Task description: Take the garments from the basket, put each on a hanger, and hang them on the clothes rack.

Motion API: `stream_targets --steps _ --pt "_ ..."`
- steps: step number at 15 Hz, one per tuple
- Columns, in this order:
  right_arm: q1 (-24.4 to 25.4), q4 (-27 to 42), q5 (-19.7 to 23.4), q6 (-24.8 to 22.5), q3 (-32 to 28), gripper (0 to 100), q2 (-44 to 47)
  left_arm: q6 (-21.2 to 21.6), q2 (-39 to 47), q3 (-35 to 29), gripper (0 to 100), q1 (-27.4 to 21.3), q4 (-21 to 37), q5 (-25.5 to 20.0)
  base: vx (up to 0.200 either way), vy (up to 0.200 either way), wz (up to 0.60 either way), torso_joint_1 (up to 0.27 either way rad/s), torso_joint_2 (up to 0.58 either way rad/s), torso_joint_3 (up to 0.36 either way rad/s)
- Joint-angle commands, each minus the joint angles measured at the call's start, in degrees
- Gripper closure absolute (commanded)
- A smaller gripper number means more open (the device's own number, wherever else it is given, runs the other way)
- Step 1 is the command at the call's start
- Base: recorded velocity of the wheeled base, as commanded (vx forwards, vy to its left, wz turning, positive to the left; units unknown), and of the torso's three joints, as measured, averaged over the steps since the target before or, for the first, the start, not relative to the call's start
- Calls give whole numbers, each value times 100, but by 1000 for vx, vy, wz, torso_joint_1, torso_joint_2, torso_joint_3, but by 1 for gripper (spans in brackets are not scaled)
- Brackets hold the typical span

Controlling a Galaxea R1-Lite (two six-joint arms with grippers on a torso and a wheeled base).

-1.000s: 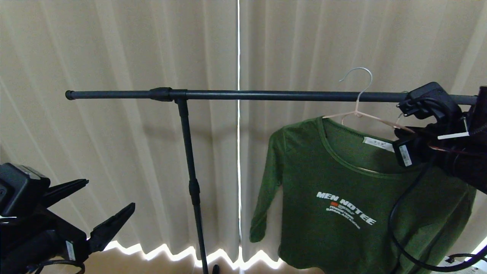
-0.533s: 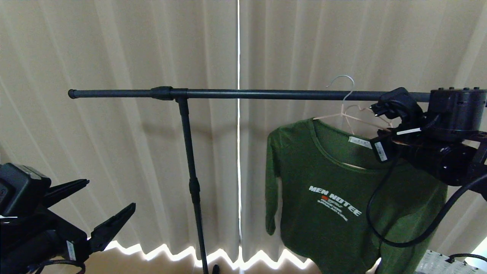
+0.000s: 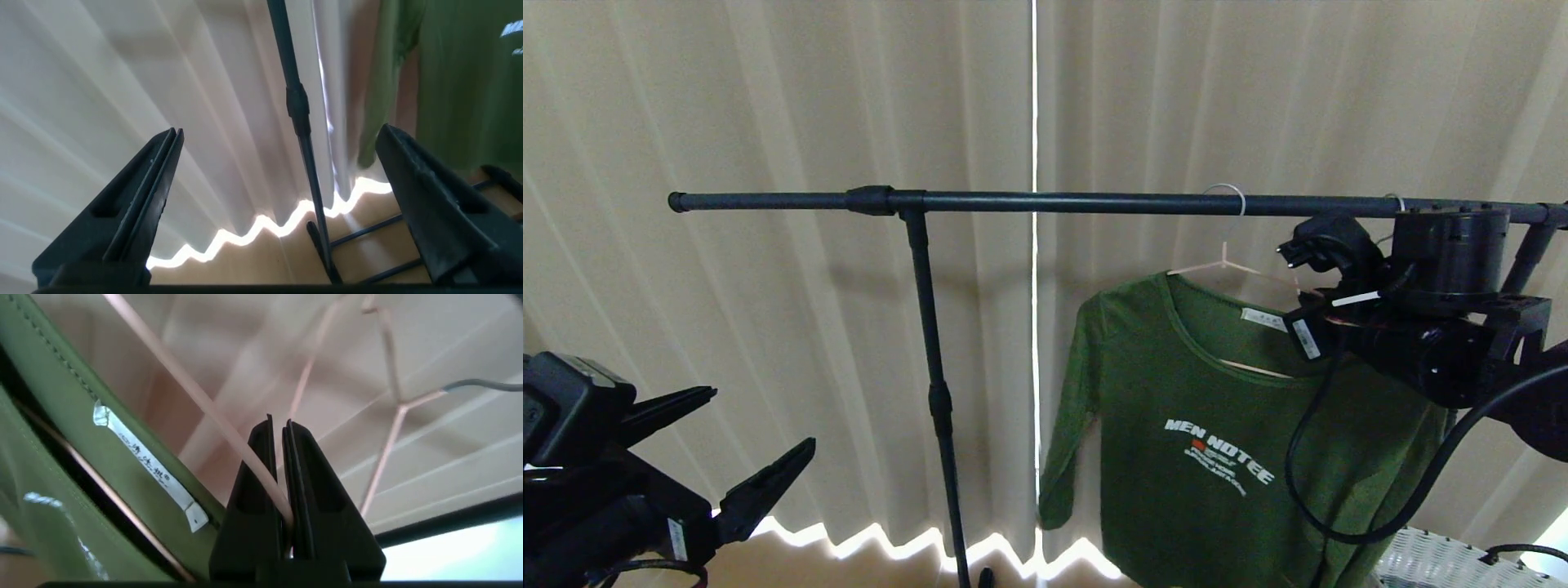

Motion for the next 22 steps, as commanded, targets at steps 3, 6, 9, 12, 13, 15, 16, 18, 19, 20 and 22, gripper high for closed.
stream_targets --steps 3,6,9,12,13,15,16,18,19,20,22 --pt "142 17 4 -12 29 100 26 -2 5 0 0 6 -3 4 0 0 0 0 0 0" --pt "221 8 13 -12 47 100 -9 -2 5 -9 0 6 -3 4 0 0 0 0 0 0" --pt "274 8 48 6 108 0 -35 -2 14 -9 0 6 -3 4 0 0 0 0 0 0" --pt "283 -212 66 14 249 0 -44 -2 14 0 0 6 -3 4 0 0 0 0 0 0" --pt "283 -564 74 14 389 0 -18 -2 14 0 0 6 -3 4 0 0 0 0 0 0" --pt "283 -1056 277 -12 688 0 9 -2 14 -9 0 6 -3 4 0 0 0 0 0 0" --pt "283 -1108 312 -12 723 0 9 -2 14 0 0 6 -3 4 0 0 0 0 0 0" --pt "283 -1170 593 -3 750 0 -18 -2 14 0 0 6 -3 4 0 0 0 0 0 0" --pt "283 -1214 742 6 759 0 -27 -2 14 0 0 6 -3 4 0 0 0 0 0 0" --pt "283 -1319 980 6 767 0 -27 -2 14 0 0 6 -3 4 0 0 0 0 0 0" --pt "283 -1434 1164 6 794 0 -18 -2 5 0 0 6 -3 4 0 0 0 0 0 0"
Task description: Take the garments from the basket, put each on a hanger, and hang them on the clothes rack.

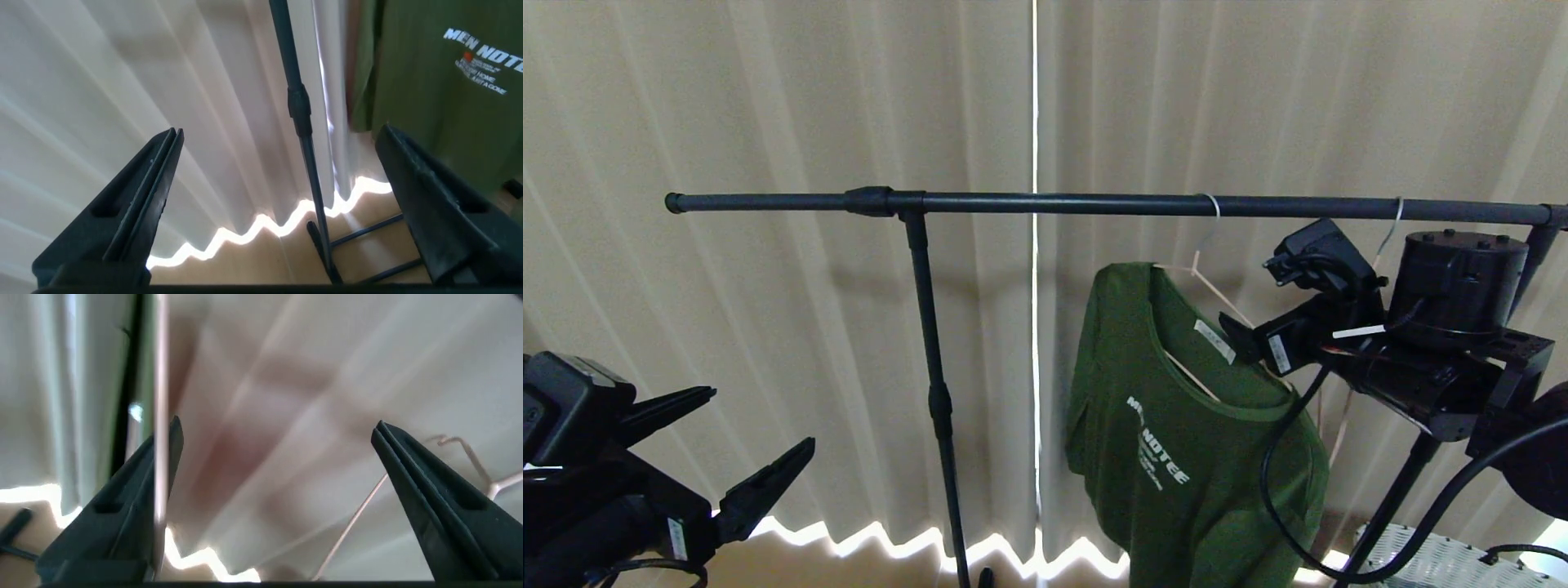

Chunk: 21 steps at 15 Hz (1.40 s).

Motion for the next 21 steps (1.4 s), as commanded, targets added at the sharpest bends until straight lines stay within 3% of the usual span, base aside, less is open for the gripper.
stream_targets --steps 1,8,12,14,17,19,21 --pt "0 -62 76 -2 37 0 -2 1 -6 0 0 0 -3 1 0 0 0 0 0 0" --pt "0 -1213 981 121 767 0 -327 1 -76 -9 0 18 -3 1 0 0 0 0 0 0" --pt "0 -1170 955 139 1277 0 -1355 10 -252 96 0 18 -3 10 0 0 0 0 0 0" --pt "-88 -563 937 139 1646 0 -2357 71 -366 105 0 44 14 10 0 0 0 0 0 0" --pt "-738 1177 946 218 1786 0 -3526 71 -296 114 0 44 23 10 0 0 0 0 0 0" --pt "-967 2320 946 455 1778 0 -4036 71 -287 140 0 53 32 28 0 0 0 0 0 0" --pt "-1107 3023 963 675 1874 0 -4238 98 -270 307 0 44 32 28 0 0 0 0 0 0"
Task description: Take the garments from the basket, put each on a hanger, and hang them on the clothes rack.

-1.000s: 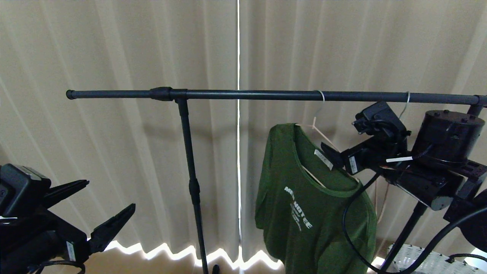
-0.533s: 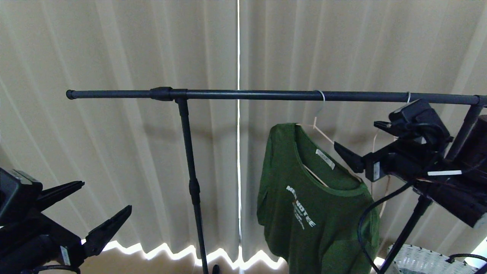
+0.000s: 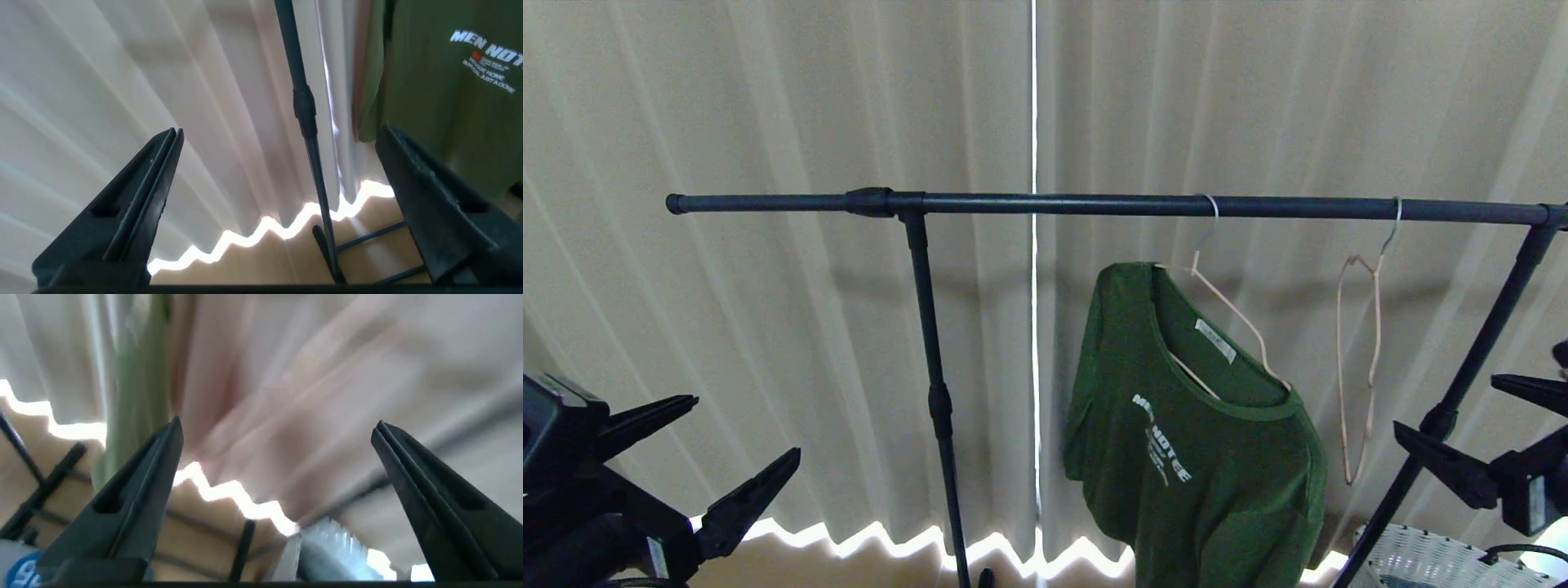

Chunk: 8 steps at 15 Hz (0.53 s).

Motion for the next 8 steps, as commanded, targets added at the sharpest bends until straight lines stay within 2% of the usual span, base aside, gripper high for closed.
stream_targets --steps 1,3,6,8 --pt "-180 370 9 194 165 0 -534 65 24 155 0 -8 4 2 0 0 0 0 0 0" --pt "-338 432 -17 555 411 0 -481 179 51 172 0 -8 4 2 0 0 0 0 0 0" --pt "-549 493 -17 581 903 0 -498 197 156 278 0 -8 -5 20 0 0 0 0 0 0" --pt "-558 687 -17 590 982 0 -472 188 138 313 0 0 -5 20 0 0 0 0 0 0"
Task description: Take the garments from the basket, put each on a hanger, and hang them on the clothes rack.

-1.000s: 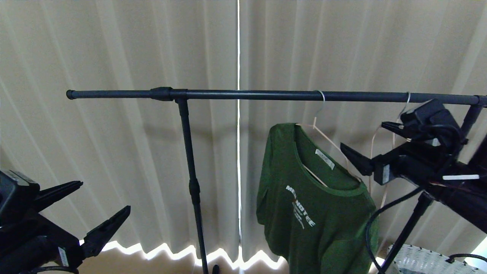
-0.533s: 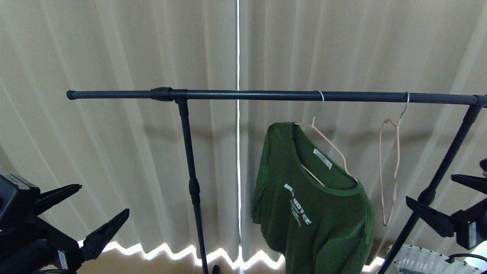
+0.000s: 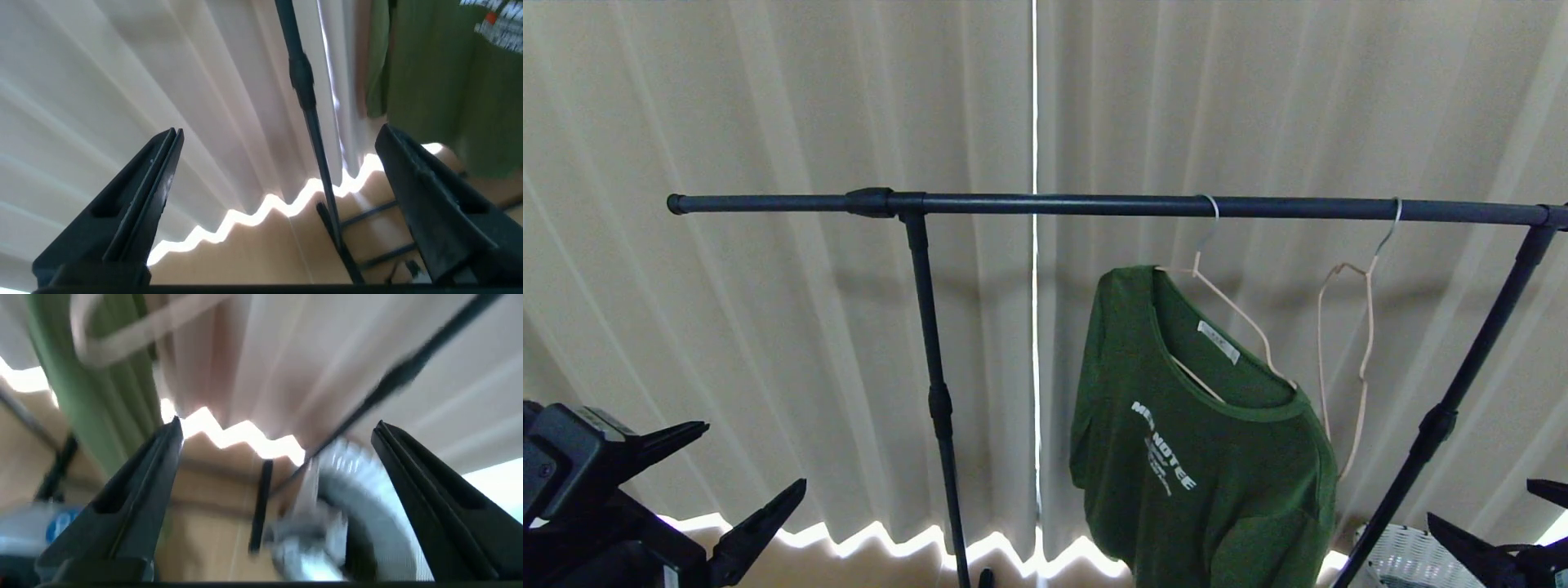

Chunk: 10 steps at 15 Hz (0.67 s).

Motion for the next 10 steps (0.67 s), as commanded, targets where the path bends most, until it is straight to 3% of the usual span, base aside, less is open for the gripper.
stream_targets --steps 1,10 --pt "-16 23 -10 1 108 0 54 -6 15 15 0 7 -2 1 0 0 0 0 0 0" --pt "1 -74 16 -8 460 0 46 -23 68 -20 0 15 -2 1 0 0 0 0 0 0"
